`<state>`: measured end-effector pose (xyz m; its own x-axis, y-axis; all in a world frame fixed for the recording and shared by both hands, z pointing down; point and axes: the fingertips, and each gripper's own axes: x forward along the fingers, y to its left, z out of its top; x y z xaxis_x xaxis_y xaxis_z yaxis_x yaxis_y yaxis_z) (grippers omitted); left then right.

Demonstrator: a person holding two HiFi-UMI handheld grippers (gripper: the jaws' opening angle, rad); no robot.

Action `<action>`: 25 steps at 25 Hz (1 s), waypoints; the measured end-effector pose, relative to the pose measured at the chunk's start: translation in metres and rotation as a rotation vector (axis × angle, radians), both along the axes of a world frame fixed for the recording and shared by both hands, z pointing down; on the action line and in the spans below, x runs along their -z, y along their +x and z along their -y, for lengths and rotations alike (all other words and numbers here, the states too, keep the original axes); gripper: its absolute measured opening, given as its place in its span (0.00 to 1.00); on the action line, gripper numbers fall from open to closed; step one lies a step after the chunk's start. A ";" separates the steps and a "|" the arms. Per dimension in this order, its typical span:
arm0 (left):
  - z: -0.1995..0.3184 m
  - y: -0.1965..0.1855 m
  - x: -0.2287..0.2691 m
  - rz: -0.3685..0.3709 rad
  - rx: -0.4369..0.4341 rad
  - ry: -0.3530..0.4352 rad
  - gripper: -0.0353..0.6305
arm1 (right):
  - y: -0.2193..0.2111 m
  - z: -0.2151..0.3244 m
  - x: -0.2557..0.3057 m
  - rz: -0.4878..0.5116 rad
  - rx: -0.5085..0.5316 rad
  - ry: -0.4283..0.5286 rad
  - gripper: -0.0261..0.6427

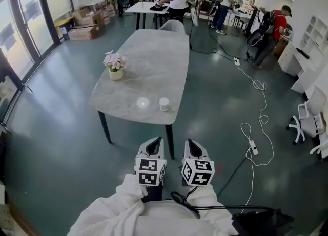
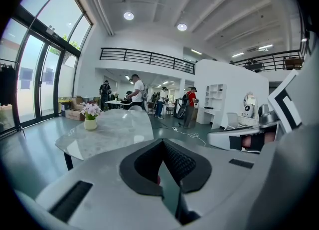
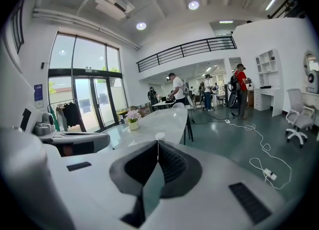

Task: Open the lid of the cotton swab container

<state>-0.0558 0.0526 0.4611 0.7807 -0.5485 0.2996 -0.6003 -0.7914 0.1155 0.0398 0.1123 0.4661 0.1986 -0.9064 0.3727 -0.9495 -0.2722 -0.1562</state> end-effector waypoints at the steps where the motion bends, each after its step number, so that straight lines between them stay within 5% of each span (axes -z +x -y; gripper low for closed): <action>1: 0.008 0.003 0.002 -0.004 0.004 0.001 0.06 | 0.003 0.007 0.001 -0.002 0.003 -0.001 0.13; 25: 0.168 0.069 -0.007 0.060 0.033 -0.028 0.06 | 0.076 0.172 -0.015 0.063 0.013 -0.021 0.13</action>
